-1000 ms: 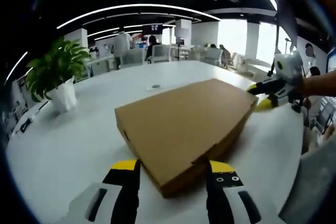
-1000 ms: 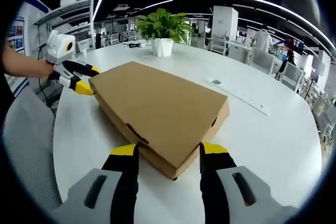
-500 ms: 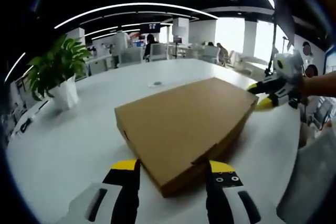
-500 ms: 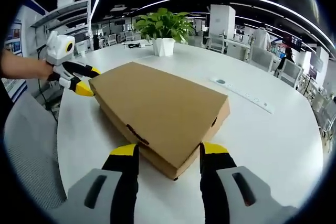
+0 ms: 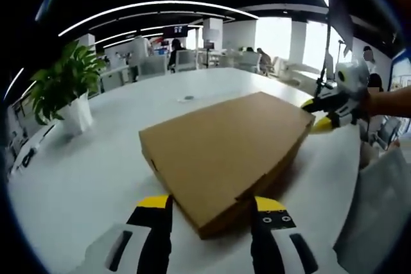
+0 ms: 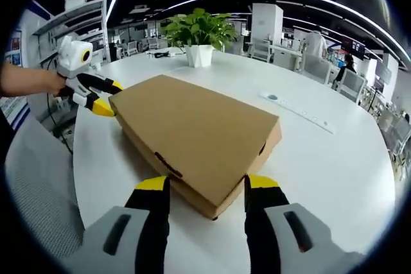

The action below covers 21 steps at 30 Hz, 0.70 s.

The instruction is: Operate the shoe box by opening the lid, removing the specified soft item, and placing it in the target area until the item is outside and the box remains undamaged.

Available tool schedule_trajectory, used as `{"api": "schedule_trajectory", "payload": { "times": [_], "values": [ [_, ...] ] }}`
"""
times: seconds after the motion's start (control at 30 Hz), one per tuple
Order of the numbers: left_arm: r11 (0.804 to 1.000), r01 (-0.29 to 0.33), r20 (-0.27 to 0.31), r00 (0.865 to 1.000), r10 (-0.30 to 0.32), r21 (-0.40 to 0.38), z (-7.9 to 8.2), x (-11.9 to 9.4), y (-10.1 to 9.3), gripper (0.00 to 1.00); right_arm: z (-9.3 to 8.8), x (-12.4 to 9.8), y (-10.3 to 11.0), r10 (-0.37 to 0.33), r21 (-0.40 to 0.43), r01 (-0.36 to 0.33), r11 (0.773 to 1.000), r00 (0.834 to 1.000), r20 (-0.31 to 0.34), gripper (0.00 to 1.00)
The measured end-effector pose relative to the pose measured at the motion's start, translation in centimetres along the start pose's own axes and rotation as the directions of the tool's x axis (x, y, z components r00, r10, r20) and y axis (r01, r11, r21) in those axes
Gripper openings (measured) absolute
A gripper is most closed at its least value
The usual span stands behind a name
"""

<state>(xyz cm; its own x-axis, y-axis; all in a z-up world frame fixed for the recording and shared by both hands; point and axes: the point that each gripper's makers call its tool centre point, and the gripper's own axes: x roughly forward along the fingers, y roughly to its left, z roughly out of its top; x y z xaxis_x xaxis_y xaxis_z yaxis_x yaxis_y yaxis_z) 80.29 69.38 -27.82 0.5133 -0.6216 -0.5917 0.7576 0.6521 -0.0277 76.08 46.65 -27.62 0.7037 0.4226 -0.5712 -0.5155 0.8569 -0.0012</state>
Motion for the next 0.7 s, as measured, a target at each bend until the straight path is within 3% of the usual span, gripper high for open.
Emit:
{"api": "schedule_trajectory", "payload": {
  "times": [0.7],
  "values": [
    [0.997,0.055,-0.072,0.996,-0.051,0.054,-2.4,-3.1,1.3,0.46,-0.3,-0.2,4.7,0.014,0.041,-0.014,0.999,1.000,-0.019,0.40]
  ]
}}
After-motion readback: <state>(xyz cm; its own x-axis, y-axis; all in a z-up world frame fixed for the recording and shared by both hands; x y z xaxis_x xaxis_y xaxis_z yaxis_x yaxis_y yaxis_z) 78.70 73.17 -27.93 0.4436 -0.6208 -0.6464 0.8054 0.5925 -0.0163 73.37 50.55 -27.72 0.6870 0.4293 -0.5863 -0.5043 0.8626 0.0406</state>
